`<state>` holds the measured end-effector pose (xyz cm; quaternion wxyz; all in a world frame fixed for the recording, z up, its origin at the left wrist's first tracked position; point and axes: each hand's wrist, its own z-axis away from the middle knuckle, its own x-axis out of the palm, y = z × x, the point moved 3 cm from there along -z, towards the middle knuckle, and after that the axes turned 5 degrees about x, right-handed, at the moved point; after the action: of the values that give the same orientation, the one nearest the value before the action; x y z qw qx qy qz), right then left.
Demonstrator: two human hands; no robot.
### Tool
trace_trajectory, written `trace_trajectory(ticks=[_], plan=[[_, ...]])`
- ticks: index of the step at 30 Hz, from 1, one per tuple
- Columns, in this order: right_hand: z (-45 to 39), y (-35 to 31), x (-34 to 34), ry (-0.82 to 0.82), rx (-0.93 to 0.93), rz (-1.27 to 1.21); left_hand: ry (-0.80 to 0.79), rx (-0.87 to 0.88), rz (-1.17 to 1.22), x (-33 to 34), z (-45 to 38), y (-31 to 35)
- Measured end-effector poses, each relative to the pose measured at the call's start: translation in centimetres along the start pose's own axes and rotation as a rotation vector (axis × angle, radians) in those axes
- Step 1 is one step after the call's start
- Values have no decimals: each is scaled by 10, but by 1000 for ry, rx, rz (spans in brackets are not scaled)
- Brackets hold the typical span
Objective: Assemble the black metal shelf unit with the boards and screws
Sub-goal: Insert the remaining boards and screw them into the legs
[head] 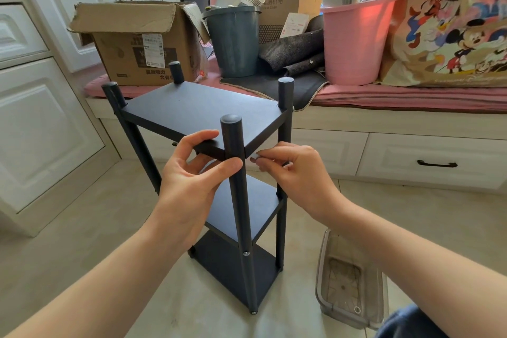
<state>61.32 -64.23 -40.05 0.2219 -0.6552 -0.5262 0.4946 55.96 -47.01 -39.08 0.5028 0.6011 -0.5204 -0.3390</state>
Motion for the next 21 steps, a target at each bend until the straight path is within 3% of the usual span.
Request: trace_trajectory(ticks=[7,21], plan=[[-2,4,-3,-27,84,-21,-5,13,-44,-1,-2,-3],[-2,2,11,-44,25,26,-24,41,-39,-4,-5,-6]])
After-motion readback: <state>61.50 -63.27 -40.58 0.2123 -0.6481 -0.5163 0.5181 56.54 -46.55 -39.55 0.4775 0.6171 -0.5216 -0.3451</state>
